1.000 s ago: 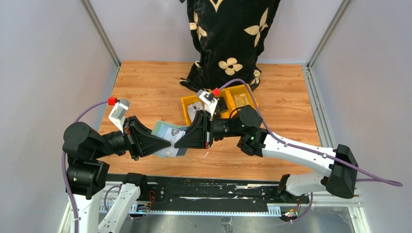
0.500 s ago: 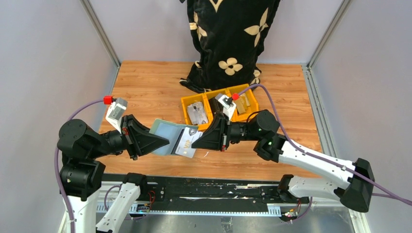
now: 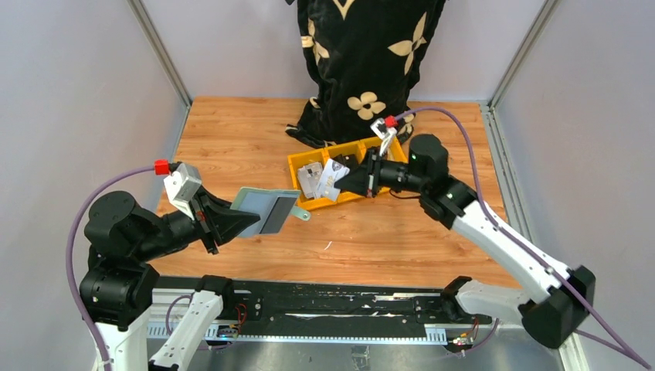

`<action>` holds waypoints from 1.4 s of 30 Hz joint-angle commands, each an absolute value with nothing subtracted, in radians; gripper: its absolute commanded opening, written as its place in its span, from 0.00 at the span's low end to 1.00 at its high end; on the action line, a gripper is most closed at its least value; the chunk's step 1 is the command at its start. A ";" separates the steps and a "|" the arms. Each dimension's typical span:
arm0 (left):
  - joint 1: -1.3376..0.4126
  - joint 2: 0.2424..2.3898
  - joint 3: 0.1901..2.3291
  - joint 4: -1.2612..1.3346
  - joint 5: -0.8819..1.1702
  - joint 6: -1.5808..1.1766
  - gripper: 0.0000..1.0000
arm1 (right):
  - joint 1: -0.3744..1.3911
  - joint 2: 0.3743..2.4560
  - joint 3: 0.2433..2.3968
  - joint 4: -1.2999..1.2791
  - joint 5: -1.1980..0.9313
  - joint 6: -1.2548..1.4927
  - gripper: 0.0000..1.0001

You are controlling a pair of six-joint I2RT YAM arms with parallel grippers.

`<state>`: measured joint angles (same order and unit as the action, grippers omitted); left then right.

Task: Take the credit cards out of the card holder
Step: Place the credit card in the storage box.

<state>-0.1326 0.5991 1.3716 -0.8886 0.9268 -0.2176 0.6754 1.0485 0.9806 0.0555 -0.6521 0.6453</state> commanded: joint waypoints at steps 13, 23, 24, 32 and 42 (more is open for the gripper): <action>-0.135 0.547 1.296 -0.942 0.967 -0.111 0.00 | 0.636 1.854 1.578 -0.374 -0.400 0.243 0.00; -0.135 0.554 1.292 -0.942 0.985 -0.095 0.00 | 0.650 2.150 1.811 -0.449 -0.366 0.235 0.00; -0.135 0.554 1.293 -0.942 0.985 -0.096 0.00 | 0.652 2.161 1.817 -0.451 -0.355 0.235 0.00; -0.135 0.551 1.292 -0.942 0.992 -0.091 0.00 | 0.664 2.180 1.822 -0.464 -0.280 0.235 0.07; -0.135 0.551 1.326 -0.974 0.999 -0.072 0.00 | 0.691 2.048 1.830 -0.466 -0.123 0.219 0.40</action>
<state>-0.1326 0.5579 1.2919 -0.9688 0.9810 -0.0849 0.6800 2.1429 1.8004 -0.4343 -0.2279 0.2394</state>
